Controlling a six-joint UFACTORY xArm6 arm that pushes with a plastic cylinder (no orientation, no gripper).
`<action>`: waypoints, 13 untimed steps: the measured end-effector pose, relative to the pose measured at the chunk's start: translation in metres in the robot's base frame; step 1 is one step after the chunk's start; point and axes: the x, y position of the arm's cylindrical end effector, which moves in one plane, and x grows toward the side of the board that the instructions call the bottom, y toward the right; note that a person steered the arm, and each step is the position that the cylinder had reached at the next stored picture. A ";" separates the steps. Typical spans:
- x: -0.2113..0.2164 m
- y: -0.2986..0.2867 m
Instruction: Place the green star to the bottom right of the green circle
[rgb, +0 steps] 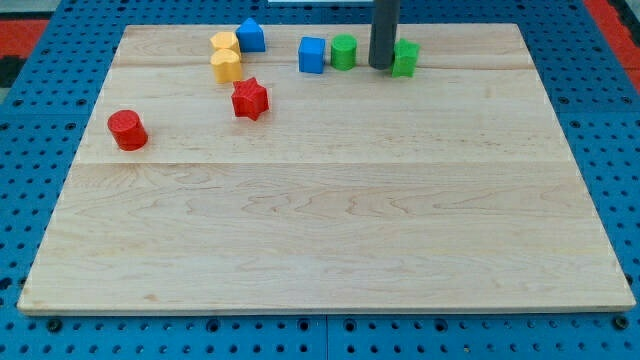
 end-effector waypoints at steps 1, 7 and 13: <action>-0.016 -0.047; 0.000 0.106; 0.138 -0.049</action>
